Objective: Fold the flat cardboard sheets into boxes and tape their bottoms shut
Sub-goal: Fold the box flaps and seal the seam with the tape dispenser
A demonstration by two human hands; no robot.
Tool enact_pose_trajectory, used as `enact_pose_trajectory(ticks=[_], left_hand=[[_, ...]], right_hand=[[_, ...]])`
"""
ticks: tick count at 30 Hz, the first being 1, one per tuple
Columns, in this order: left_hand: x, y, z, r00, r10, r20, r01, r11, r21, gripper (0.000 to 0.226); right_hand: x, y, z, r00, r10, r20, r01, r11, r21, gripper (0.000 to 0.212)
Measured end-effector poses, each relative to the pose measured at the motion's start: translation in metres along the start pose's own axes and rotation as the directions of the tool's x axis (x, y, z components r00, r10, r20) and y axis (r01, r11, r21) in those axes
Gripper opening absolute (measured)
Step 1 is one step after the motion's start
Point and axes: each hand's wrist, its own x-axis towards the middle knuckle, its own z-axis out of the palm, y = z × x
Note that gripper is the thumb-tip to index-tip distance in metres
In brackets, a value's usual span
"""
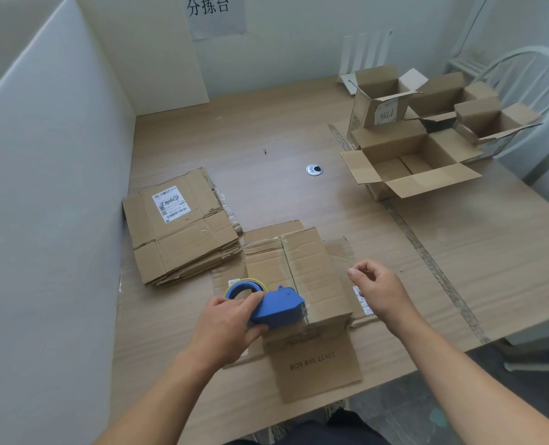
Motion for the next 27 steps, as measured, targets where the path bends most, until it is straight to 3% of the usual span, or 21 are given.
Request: enact_pose_trajectory(ticks=[3, 8, 14, 19, 27], left_hand=[[0.002, -0.002, -0.011, 0.999, 0.045, -0.02, -0.044, 0.997, 0.058, 0.075], [-0.004, -0.017, -0.03, 0.987, 0.099, -0.129, -0.111, 0.99, -0.087, 0.064], [-0.008, -0.023, -0.033, 0.98, 0.134, -0.149, -0.138, 0.99, -0.011, 0.077], [-0.012, -0.033, -0.038, 0.988, 0.077, 0.131, -0.054, 0.983, -0.175, 0.06], [0.001, -0.025, -0.051, 0.952, 0.036, 0.305, 0.042, 0.969, -0.244, 0.068]], right_hand=[[-0.001, -0.002, -0.006, 1.0, 0.015, 0.018, -0.014, 0.999, -0.048, 0.019], [-0.008, 0.0, -0.014, 0.999, -0.012, 0.039, 0.018, 0.987, -0.161, 0.018], [-0.01, 0.003, -0.009, 0.998, 0.042, 0.053, -0.037, 0.995, -0.093, 0.018], [-0.01, 0.002, -0.009, 0.993, 0.084, 0.08, -0.072, 0.987, -0.143, 0.02], [-0.02, 0.003, -0.012, 0.975, 0.153, 0.162, -0.141, 0.986, -0.088, 0.021]])
